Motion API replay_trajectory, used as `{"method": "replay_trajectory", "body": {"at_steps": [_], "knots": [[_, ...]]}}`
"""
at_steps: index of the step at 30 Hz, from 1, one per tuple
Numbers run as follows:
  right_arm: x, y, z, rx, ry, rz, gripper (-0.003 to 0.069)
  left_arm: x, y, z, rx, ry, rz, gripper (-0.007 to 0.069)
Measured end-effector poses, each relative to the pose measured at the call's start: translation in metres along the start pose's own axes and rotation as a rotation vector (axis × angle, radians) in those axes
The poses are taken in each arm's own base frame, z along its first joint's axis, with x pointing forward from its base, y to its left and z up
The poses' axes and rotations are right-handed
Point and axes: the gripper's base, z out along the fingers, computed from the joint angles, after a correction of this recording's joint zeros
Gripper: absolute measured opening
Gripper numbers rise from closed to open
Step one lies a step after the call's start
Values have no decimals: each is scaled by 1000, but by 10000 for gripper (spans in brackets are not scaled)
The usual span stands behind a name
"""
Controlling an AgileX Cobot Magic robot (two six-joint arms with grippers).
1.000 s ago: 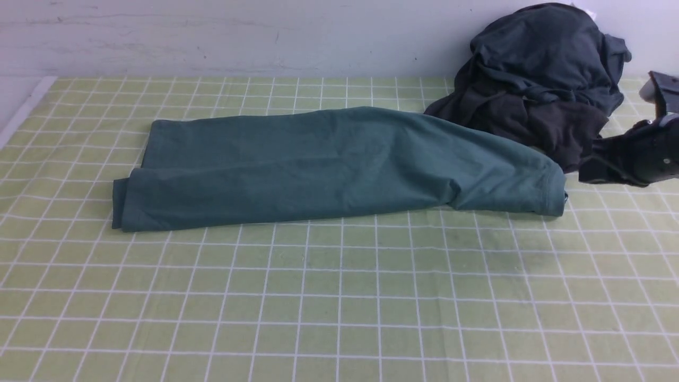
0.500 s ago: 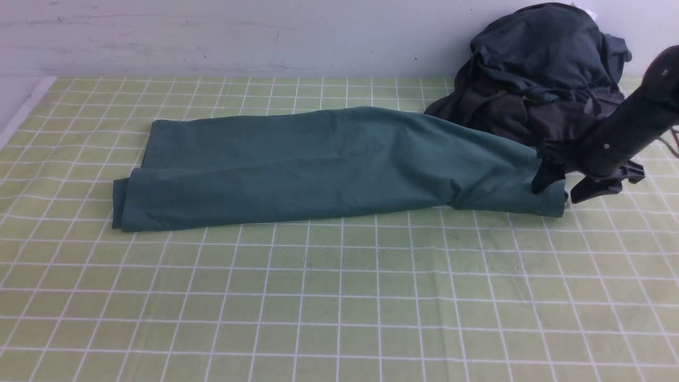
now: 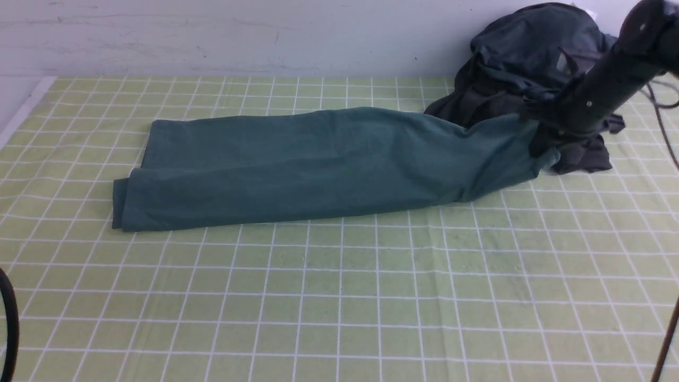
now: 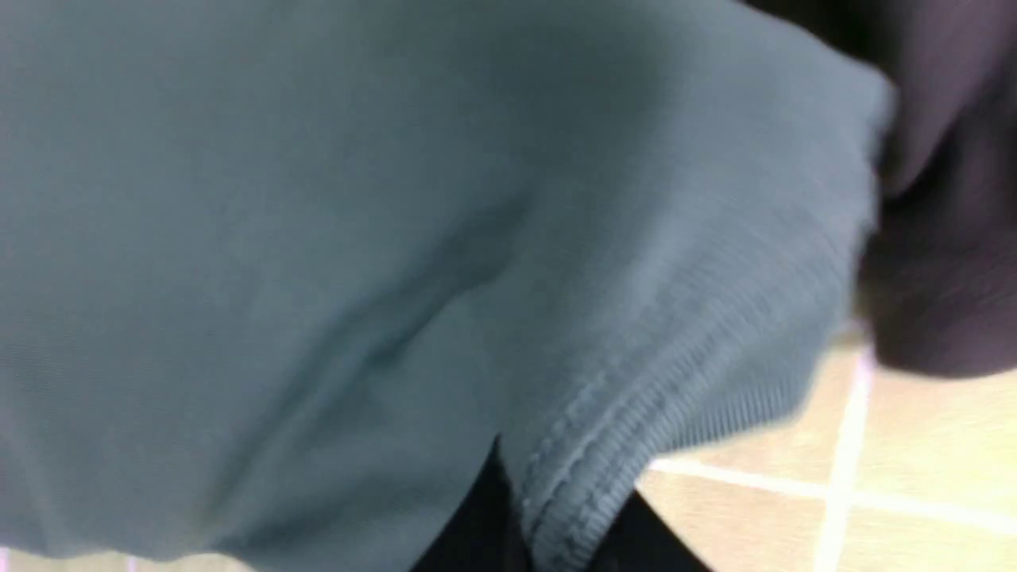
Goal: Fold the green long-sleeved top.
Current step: Use the right arm to drag the right edge of the fabric to the left and folds it over the left edge
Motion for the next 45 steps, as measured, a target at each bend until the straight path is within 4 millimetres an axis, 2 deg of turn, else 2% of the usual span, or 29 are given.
{"method": "replay_trajectory", "body": {"at_steps": [5, 7, 9, 14, 17, 20, 25, 28, 32, 33, 34, 35, 36, 38, 41, 45], "knots": [[-5, 4, -75, 123, -119, -86, 13, 0, 0, 0, -2, -5, 1, -2], [-3, -1, -104, 193, -161, -104, 13, 0, 0, 0, -2, -5, 1, -2], [2, -13, -124, 252, -176, -98, 13, 0, 0, 0, -2, -5, 1, -2], [10, -31, -155, 308, -206, -65, 13, -1, -1, 0, 14, -7, 9, -3], [10, -20, -160, 255, -227, -63, 13, -4, -4, 0, 37, -39, 24, -3], [9, 17, -151, 144, -227, -105, 13, -8, -6, 1, 57, -80, 40, -3], [11, 106, -120, -15, -237, -252, 13, -10, -8, 15, 98, -44, 63, -3], [14, 164, -86, -96, -280, -346, 13, -9, -11, 29, 134, 15, 70, -3], [24, 221, -37, -166, -329, -437, 13, -6, -14, 43, 165, 89, 76, -3], [25, 225, -32, -172, -332, -442, 13, -6, -15, 43, 167, 92, 76, -3], [30, 238, -13, -187, -336, -458, 13, -4, -15, 46, 171, 113, 76, -3], [31, 239, -11, -188, -337, -462, 13, -4, -15, 47, 171, 117, 75, -3], [35, 249, 7, -200, -339, -469, 15, -4, -15, 48, 173, 126, 75, -3], [40, 258, 23, -217, -347, -471, 29, -4, -15, 49, 174, 130, 75, -3], [42, 266, 31, -245, -368, -458, 64, -4, -15, 49, 174, 130, 75, -3], [44, 277, 29, -292, -399, -438, 152, -4, -15, 49, 173, 129, 75, -3]]}}
